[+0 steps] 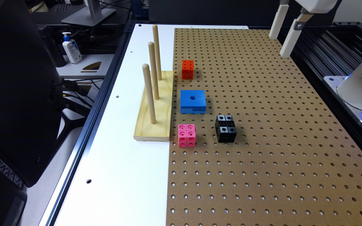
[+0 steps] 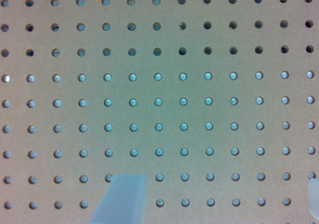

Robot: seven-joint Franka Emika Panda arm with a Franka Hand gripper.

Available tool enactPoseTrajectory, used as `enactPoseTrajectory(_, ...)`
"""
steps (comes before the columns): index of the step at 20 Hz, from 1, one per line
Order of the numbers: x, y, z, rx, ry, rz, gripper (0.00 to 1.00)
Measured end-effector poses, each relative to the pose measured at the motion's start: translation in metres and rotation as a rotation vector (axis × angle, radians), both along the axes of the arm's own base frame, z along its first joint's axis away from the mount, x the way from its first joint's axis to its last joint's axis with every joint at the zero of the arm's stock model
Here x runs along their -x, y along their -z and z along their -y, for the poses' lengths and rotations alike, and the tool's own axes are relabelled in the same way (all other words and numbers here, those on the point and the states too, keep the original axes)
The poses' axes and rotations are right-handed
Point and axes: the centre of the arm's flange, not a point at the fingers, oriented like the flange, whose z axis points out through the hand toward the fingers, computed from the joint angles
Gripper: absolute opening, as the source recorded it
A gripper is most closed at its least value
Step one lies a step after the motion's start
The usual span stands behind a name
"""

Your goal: Pick up blue block.

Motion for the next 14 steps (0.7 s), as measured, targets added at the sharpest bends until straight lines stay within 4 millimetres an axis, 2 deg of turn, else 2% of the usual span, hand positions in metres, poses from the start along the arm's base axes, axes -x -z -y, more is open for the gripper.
enactPoseTrajectory(14, -0.0050, -0.0071, 0.0034, 0.002, 0.007, 0.022, 1.00)
